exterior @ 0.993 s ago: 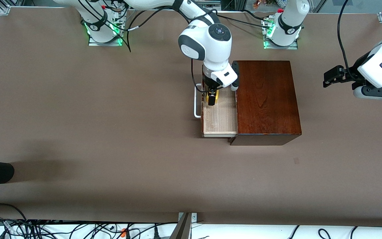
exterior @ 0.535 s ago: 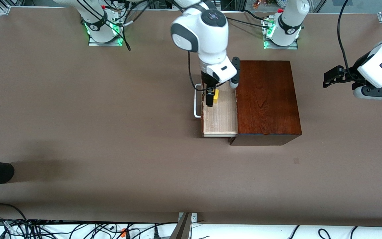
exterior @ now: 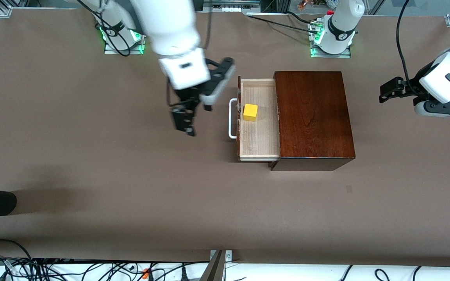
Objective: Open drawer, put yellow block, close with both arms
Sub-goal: 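Raise the right gripper away while the left gripper moves toward the drawer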
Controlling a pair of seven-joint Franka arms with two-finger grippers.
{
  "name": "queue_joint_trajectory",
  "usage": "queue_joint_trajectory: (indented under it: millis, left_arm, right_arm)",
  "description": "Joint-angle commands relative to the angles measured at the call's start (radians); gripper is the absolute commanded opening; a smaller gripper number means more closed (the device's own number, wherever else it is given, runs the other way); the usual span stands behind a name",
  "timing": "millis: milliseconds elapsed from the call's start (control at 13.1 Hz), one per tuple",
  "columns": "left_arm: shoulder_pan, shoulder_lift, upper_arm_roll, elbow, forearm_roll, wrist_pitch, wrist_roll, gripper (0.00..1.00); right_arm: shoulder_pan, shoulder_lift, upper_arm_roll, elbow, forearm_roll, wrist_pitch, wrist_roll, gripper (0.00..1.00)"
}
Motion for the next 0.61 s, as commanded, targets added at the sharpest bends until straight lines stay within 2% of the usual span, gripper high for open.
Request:
queue_joint_trajectory:
  millis: [0, 306, 535]
  left_arm:
    - [-0.011, 0.013, -0.034, 0.014, -0.026, 0.015, -0.008, 1.0]
    - [-0.027, 0.038, -0.184, 0.014, -0.022, 0.026, 0.01, 1.0]
    - [-0.072, 0.063, -0.32, 0.019, -0.02, 0.041, 0.065, 1.0]
  right_arm:
    - [-0.026, -0.091, -0.046, -0.034, 0.054, -0.068, -0.028, 1.0]
    - [-0.025, -0.189, -0.205, -0.037, 0.149, -0.228, -0.016, 1.0]
    - [-0.025, -0.283, -0.284, -0.095, 0.191, -0.313, -0.017, 1.0]
